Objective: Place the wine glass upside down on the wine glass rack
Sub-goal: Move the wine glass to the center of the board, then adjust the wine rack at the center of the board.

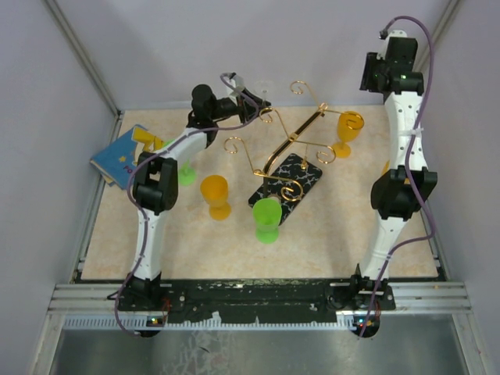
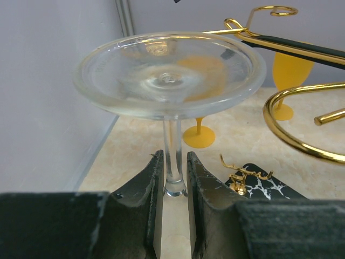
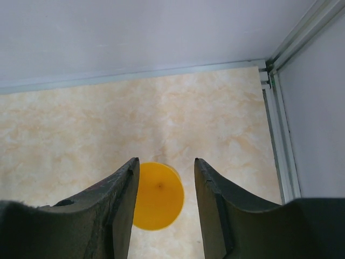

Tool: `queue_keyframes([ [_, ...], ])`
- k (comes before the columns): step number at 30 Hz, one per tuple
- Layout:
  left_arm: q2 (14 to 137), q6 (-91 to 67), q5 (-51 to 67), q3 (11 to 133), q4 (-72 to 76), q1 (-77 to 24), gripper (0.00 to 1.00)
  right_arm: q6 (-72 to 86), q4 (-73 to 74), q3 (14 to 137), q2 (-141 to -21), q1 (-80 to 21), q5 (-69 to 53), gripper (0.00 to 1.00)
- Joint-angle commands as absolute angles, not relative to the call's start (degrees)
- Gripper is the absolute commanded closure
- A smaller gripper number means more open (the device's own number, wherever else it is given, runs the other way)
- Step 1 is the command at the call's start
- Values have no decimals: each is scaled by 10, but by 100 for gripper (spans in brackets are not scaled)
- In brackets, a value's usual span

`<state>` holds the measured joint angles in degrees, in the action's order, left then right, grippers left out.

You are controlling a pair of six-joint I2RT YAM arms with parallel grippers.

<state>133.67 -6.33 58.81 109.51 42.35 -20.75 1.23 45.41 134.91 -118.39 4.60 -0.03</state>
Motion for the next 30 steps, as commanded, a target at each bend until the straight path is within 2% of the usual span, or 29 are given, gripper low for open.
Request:
queue_keyframes([
  [1, 1354, -63, 594, 1126, 442, -226, 97, 5, 438, 1341, -1148, 41, -27, 55],
  [25, 1385, -85, 579, 1165, 473, -272, 100, 0, 423, 1316, -1150, 40, -108, 55],
  [30, 1376, -88, 578, 1159, 476, -268, 100, -8, 426, 1305, -1128, 35, -116, 47],
])
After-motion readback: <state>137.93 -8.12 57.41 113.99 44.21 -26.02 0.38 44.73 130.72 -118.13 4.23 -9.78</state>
